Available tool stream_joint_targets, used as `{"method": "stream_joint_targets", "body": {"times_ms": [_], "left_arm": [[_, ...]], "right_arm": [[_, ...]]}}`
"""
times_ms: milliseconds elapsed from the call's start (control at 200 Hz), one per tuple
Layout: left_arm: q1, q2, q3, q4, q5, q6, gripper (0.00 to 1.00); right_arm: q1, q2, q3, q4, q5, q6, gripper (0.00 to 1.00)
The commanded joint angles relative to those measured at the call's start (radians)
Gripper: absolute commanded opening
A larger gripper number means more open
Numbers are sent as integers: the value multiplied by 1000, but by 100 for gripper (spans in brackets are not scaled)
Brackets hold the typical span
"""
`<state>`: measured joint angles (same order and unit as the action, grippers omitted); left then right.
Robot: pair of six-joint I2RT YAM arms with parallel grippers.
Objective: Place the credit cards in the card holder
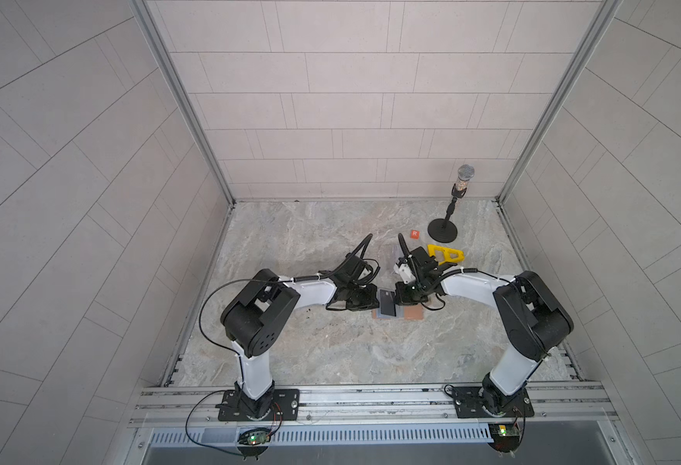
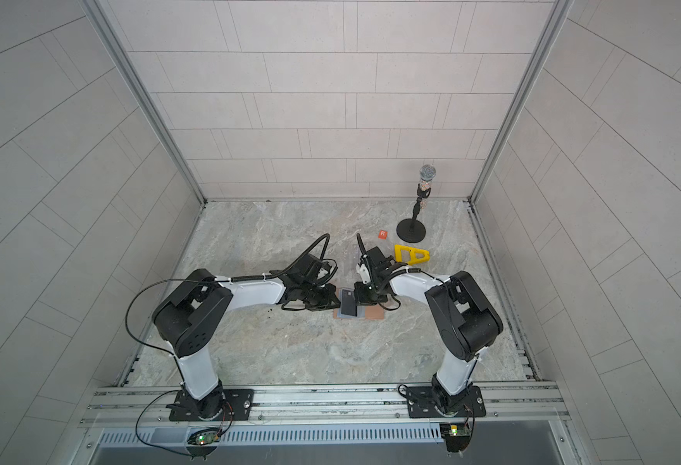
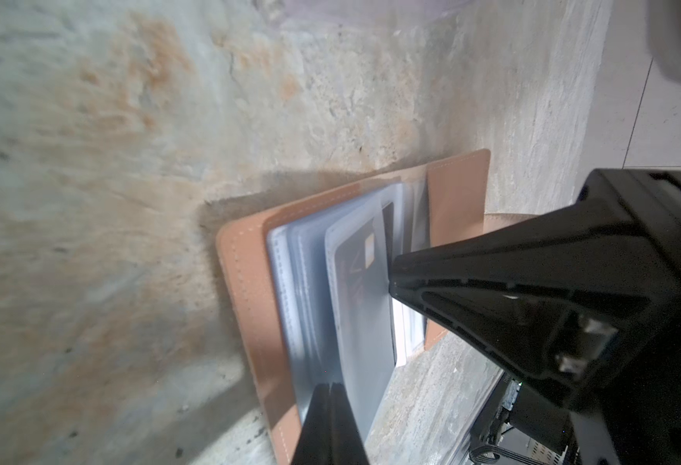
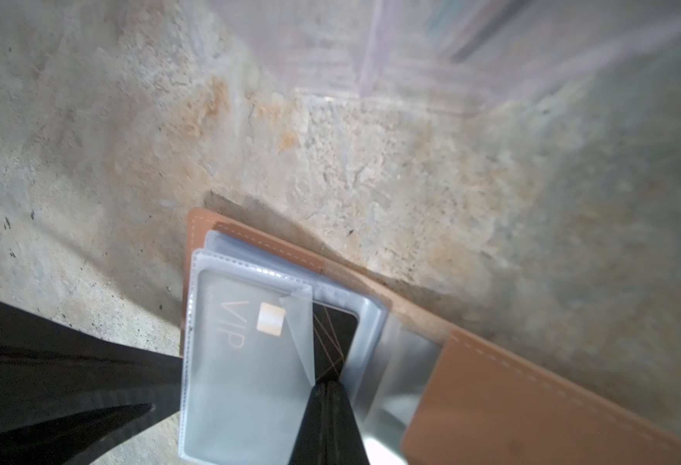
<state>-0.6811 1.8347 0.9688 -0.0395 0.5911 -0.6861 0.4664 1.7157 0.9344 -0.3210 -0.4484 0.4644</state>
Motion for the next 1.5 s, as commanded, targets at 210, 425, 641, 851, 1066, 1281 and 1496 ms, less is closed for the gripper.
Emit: {"method": "stream_joint_targets", "body": {"times_ms": [210,425,641,851,1066,1281,1496], "left_arm": [[-11,11,43,31,34,-9,0],[-38,25,86,-17,-3,4,0],[-49,26,104,-31,-3,14,0],[-70,54,147,-43,9,25,0],[-96,95,216,-70,23,38,0],[-121,146,275,-89,32,44,0],[-127,180,313,-94,50,43,0]], "right_arm": [[6,-70,5,-67,19,5,24],[-2,-155,20,-116,84,-7,30],[-12,-185,17,-153,129,-23,31],[-43,-235,15,-165,120,-24,32],[-127,-303,1,-210,124,-46,32],[-209,-350,-14,-243,104,-73,32],[-222,-362,-15,-254,91,-79,32]]}}
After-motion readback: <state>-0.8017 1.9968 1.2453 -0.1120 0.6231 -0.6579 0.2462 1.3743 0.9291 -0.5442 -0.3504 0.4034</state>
